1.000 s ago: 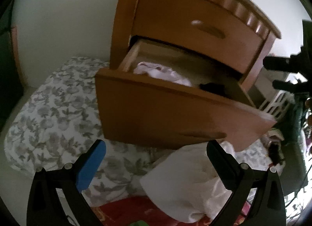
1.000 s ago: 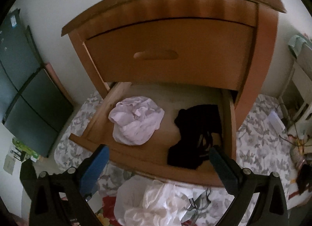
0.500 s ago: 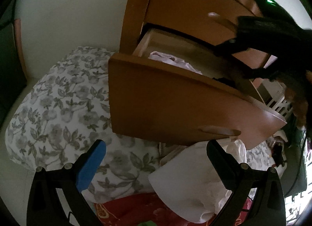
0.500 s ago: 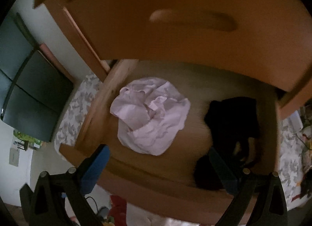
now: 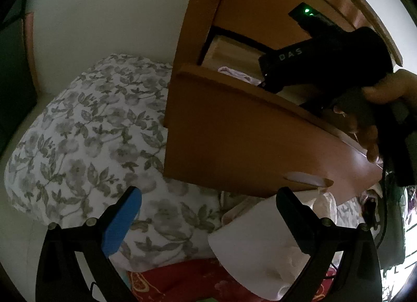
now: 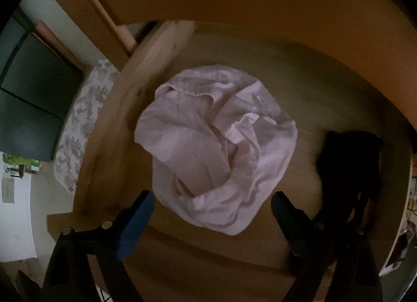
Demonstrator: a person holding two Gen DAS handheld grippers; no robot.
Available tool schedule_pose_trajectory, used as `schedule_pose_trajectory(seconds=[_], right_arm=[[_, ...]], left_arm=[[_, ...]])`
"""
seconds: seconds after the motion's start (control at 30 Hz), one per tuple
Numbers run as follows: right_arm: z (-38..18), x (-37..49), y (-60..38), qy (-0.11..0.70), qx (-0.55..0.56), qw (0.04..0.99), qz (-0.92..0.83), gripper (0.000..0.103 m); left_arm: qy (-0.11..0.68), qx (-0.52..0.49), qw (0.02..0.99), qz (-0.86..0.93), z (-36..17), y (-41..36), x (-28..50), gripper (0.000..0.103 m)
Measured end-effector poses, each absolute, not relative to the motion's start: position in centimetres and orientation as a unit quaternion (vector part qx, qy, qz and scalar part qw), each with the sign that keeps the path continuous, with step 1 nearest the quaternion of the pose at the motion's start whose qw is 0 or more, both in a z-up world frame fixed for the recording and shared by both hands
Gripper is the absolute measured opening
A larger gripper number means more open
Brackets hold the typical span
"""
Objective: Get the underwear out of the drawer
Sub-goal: 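Grasp the pink garment in the drawer with the right gripper, then lift the pink garment up out of the drawer with the right gripper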
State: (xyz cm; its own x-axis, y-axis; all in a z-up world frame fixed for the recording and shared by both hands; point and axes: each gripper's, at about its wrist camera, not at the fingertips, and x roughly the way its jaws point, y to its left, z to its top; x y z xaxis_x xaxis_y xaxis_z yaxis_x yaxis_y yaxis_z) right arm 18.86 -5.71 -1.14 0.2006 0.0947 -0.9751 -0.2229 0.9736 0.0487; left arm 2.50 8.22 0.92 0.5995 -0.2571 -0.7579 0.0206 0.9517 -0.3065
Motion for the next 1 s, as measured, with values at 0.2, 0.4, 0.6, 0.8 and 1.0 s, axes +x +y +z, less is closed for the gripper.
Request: schedule_pose_trajectory(seconds=[0.2, 0.4, 0.6, 0.8, 1.0], right_arm=[[-2.2, 19.9, -5.5, 0.633, -0.057, 0.767, 0.083, 0.076], [-2.1, 20.1, -7.0, 0.625, -0.041, 0.777, 0.072, 0.042], [-1.2, 19.9, -9.2, 0.614, -0.017, 0.787, 0.061, 0.027], [0.4, 19.1, -11.5, 0.594, -0.007, 0.803, 0.050, 0.019], [3.5, 16.8, -13.4, 0.557, -0.004, 0.829, 0.051, 0.016]], left_arm=[[0.445, -0.136, 0.882, -0.080, 0.8, 8.3, 2.7, 0.103], [0.449, -0.139, 0.879, -0.077, 0.6, 8.6, 2.7, 0.103], [0.451, -0.135, 0.879, -0.080, 0.6, 8.3, 2.6, 0.103], [0.451, -0.132, 0.879, -0.080, 0.9, 8.2, 2.4, 0.103], [0.452, -0.130, 0.879, -0.079, 1.0, 8.1, 2.3, 0.103]])
